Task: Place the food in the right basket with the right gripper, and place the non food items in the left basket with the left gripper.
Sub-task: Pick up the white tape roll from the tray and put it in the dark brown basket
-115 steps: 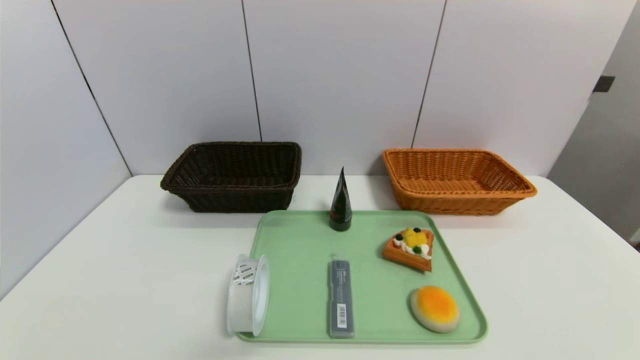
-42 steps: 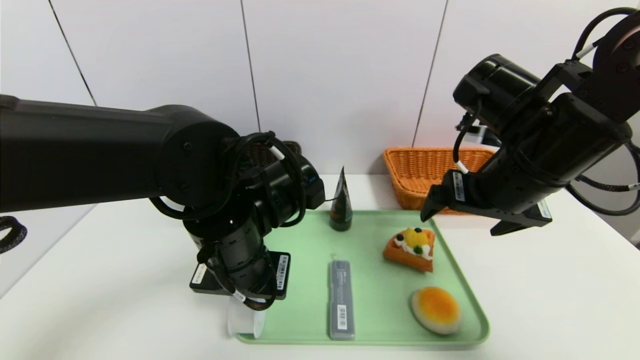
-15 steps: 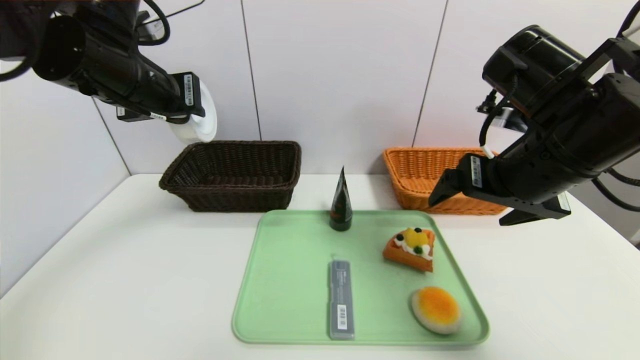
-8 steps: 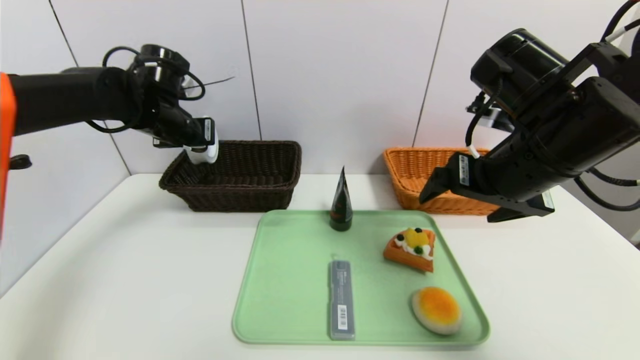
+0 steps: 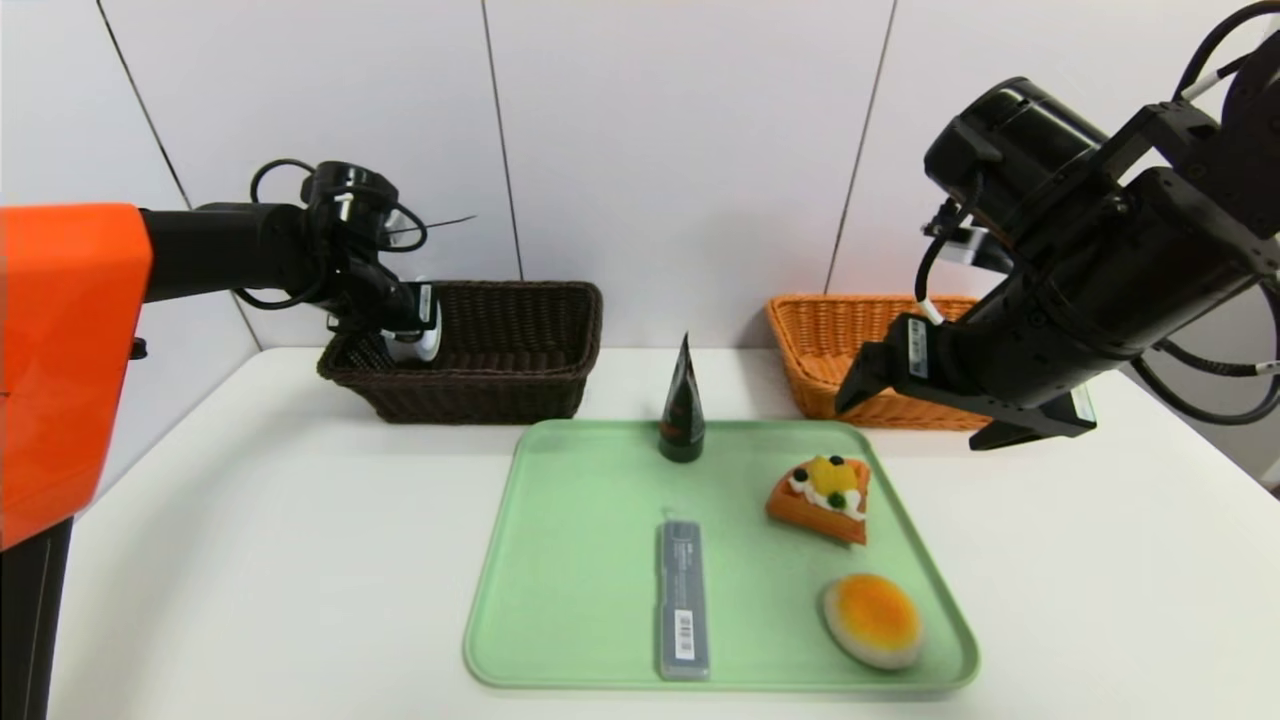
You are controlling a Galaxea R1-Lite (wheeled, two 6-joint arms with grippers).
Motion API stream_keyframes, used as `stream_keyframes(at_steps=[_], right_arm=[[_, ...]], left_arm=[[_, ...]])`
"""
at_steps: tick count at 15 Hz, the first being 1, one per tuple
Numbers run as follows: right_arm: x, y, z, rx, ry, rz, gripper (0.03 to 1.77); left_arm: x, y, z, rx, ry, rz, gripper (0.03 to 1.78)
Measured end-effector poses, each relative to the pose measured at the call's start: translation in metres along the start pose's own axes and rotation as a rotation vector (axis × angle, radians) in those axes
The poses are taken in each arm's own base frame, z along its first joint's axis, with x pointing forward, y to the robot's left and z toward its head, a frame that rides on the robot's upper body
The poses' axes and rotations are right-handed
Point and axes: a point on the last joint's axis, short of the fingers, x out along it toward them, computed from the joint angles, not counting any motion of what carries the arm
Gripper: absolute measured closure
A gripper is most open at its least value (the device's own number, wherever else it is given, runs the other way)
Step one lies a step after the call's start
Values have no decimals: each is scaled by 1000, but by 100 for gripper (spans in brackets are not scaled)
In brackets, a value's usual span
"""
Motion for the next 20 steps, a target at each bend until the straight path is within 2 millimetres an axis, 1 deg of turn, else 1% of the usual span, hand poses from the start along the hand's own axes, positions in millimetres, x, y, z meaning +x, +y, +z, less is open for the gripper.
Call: stream_keyframes(at_steps=[4,10,11,13,15,17,18,19,20], right_arm=[[4,1,1,-1,6,-6,9],[4,1,1,-1,9,-5,9],[4,1,1,-1,10,-5,9],[3,1,0,-1,9,-3,9],[3,1,0,-1,8,-4,9],[3,1,1,-2,6,-6,9],[2,1,0,-2,4,-6,9],[2,0,0,-3,2,-7,9],[1,0,0,-2,-1,-6,9]], left_arm=[[0,0,-4,4,34,4,124],[-7,0,0,3,19,1,124],[-8,0,0,3,22,2,118],[-9,0,1,3,17,0,94],[-10,-1,1,4,14,0,75],[-11,-1,2,4,9,-1,60],[-14,-1,4,2,3,-2,54],[-23,-1,8,0,-15,-7,49],[-36,-2,14,-3,-41,-14,44]])
